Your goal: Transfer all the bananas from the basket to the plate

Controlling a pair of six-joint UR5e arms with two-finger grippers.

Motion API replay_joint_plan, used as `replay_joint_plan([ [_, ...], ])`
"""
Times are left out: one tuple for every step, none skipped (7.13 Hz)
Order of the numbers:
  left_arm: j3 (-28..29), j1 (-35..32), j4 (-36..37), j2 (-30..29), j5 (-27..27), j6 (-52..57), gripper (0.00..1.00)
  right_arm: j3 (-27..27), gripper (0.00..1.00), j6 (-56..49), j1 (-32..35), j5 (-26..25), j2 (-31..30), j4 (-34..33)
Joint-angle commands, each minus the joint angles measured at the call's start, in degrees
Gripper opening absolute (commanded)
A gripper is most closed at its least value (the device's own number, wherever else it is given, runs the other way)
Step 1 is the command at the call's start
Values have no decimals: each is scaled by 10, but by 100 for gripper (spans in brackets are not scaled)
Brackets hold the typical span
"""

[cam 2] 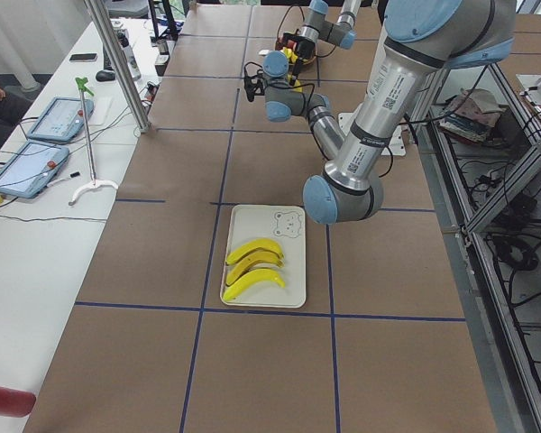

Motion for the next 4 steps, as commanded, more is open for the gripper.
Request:
replay_joint_plan([
  [37,20,-52,-34,28,-56,100,-5,20,10,-28,-39,5,20],
  [37,45,-52,-44,70,-57,100,-6,20,9,-36,-44,6,20],
  [45,53,-51,-56,83,-65,100,-10,20,9,-37,-45,6,20],
  [57,57,-51,-71,84,-80,100,-12,20,9,-38,-46,6,20],
])
